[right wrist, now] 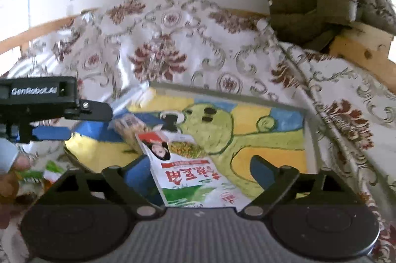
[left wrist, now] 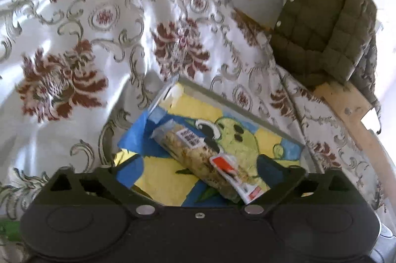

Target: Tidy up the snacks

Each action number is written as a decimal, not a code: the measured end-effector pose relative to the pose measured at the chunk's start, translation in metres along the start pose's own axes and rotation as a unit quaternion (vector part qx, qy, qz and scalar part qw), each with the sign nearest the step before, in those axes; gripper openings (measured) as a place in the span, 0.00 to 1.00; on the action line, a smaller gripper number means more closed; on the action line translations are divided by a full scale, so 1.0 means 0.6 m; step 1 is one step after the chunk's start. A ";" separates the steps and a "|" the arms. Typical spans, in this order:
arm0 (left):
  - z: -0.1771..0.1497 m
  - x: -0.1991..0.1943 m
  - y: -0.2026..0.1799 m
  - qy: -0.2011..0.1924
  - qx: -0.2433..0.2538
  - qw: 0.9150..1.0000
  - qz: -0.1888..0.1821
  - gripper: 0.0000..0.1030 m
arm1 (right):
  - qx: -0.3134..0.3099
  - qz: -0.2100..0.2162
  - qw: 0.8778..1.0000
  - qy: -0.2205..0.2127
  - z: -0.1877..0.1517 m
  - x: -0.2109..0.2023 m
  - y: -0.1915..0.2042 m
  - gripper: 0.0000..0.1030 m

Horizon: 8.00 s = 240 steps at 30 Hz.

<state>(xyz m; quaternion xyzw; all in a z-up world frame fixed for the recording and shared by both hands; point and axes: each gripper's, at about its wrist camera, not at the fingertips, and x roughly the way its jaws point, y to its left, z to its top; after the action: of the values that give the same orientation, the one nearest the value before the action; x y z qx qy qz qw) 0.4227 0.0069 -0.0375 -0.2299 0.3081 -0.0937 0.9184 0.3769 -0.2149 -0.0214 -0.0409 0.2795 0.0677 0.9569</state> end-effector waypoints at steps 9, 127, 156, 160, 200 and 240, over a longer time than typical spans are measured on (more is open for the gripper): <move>-0.018 -0.092 -0.021 -0.055 0.042 0.997 0.034 0.99 | 0.052 -0.012 0.996 -0.070 0.005 -0.092 -0.031 1.00; -0.339 -0.229 -0.078 0.179 0.081 0.978 -0.066 0.74 | 0.077 0.131 0.974 0.168 -0.166 -0.179 -0.043 0.82; -0.350 -0.217 -0.064 0.210 0.059 0.975 -0.045 0.37 | 0.059 0.112 0.967 0.221 -0.188 -0.167 -0.030 0.56; -0.346 -0.207 -0.056 0.204 0.044 0.977 -0.050 0.40 | 0.060 0.113 0.967 0.219 -0.190 -0.158 -0.025 0.57; -0.353 -0.366 -0.096 0.111 0.128 0.982 -0.080 0.27 | 0.107 0.087 0.988 0.071 -0.187 -0.314 -0.048 0.53; -0.194 -0.326 -0.090 -0.007 0.107 0.994 -0.038 0.27 | 0.148 0.123 0.981 -0.011 -0.124 -0.307 -0.048 0.54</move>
<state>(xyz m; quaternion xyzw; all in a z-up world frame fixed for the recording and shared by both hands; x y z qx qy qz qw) 0.1952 -0.0216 0.0089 -0.1431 0.2805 -0.1594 0.9357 0.1885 -0.2717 0.0169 0.1361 0.2786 0.1430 0.9399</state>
